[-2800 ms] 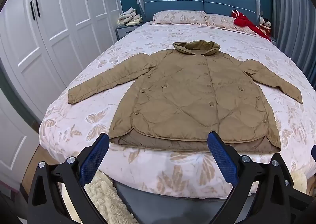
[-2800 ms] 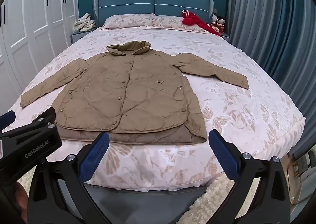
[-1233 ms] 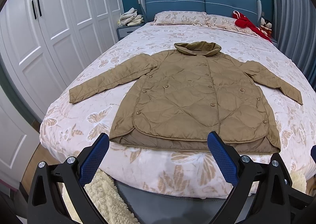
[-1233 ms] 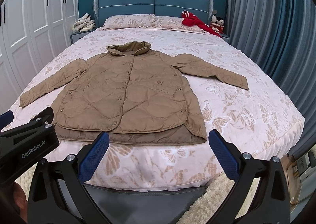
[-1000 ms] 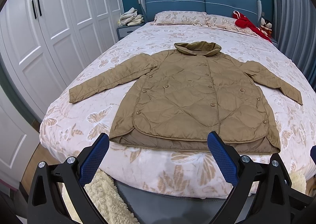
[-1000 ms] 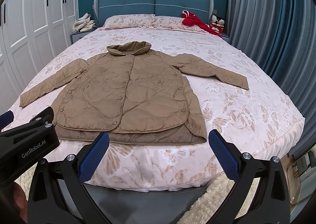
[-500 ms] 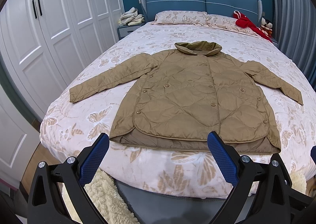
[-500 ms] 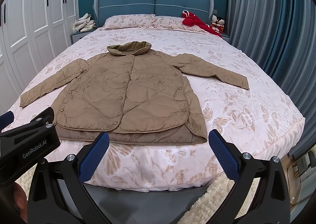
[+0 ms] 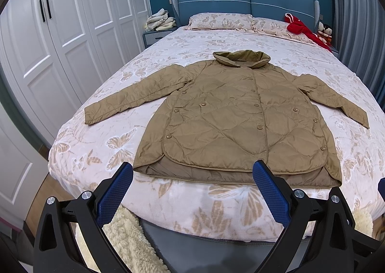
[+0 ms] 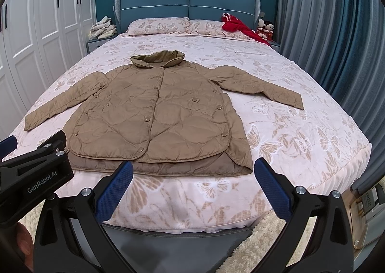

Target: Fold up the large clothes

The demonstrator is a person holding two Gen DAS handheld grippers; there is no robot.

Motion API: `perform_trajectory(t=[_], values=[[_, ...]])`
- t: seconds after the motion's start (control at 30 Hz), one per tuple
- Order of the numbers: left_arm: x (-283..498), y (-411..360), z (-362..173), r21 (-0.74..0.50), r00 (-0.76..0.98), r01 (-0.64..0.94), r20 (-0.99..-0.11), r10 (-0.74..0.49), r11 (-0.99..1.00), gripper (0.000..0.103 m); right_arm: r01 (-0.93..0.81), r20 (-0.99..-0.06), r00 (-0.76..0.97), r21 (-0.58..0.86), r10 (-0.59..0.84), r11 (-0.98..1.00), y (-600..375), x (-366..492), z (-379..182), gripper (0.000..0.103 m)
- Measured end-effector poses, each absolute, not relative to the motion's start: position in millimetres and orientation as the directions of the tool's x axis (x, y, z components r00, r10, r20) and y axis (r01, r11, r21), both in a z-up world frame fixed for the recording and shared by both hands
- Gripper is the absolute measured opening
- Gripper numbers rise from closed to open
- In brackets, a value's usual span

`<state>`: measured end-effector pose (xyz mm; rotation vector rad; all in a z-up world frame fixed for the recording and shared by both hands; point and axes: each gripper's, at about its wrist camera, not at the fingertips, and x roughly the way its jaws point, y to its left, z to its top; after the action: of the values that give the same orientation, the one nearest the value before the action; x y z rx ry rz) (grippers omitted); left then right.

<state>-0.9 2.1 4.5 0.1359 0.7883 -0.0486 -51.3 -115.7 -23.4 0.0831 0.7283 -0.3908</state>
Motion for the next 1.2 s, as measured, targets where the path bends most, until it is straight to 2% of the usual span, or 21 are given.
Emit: perform_trajectory(t=[0.93, 1.2], values=[[2, 9, -3, 0.085, 0.687, 0.081, -0.727, 0.006, 0.993, 0.098, 0.373, -0.675, 0.669, -0.056, -0.31, 0.926, -115, -47, -33, 0.098], [33, 7, -15, 0.076, 0.672, 0.06, -0.74, 0.016, 0.995, 0.098, 0.394, -0.695, 0.664, 0.009, -0.278, 0.919, -158, -29, -42, 0.098]])
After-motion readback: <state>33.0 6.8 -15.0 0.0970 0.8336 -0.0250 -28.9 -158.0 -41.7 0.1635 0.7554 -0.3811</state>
